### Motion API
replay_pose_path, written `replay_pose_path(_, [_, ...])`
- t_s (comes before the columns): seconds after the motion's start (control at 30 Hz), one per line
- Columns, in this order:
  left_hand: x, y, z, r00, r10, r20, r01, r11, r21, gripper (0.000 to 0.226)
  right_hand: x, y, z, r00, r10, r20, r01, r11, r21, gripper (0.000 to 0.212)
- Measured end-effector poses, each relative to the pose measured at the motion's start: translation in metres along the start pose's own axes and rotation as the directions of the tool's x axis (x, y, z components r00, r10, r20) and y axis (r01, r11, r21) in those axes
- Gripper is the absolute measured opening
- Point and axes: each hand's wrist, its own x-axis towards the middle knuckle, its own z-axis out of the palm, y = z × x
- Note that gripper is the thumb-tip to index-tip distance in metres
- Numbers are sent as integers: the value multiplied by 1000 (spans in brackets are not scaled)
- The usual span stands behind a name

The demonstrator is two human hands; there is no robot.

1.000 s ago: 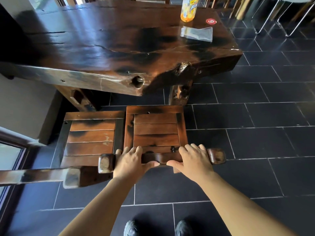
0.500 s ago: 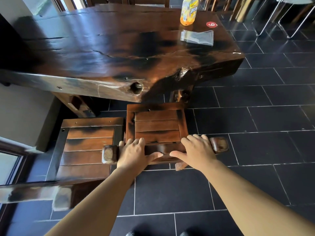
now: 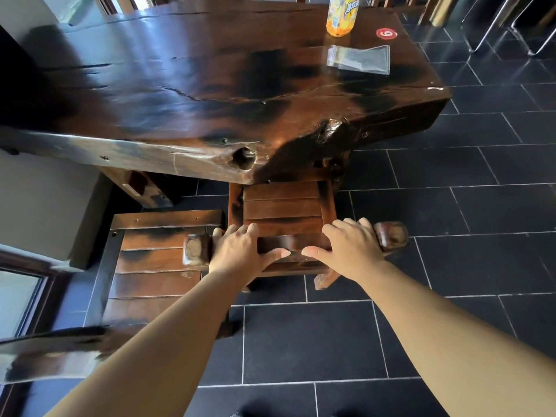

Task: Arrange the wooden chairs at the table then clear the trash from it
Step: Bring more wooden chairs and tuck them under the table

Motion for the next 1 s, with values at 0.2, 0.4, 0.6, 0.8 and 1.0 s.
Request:
replay_pose_path(0.2, [0,0,-2,1000,8,10,-8,1000,-12,80,1,-2,-6,998,10,59,-11,1000,10,63])
replay_pose_path(0.4, [1,-3,-1,1000,6,8,-6,1000,-20,83,1,-6,-9,997,22,73,-21,1000,-9,64])
replay_pose_path(0.6, [4,-12,-4,1000,12,9,-12,1000,-21,70,4,-15,-9,996,47,80,-45,999,-30,77])
replay_pose_path(0.8, [7,-12,-1,1000,10,13,-10,1000,10,84,3,-16,-11,993,57,106,-51,997,-59,77])
replay_pose_path(1.0, [-1,-10,-20,982,0,190,14,997,-72,91,3,-22,-31,953,129,273,-161,982,97,71])
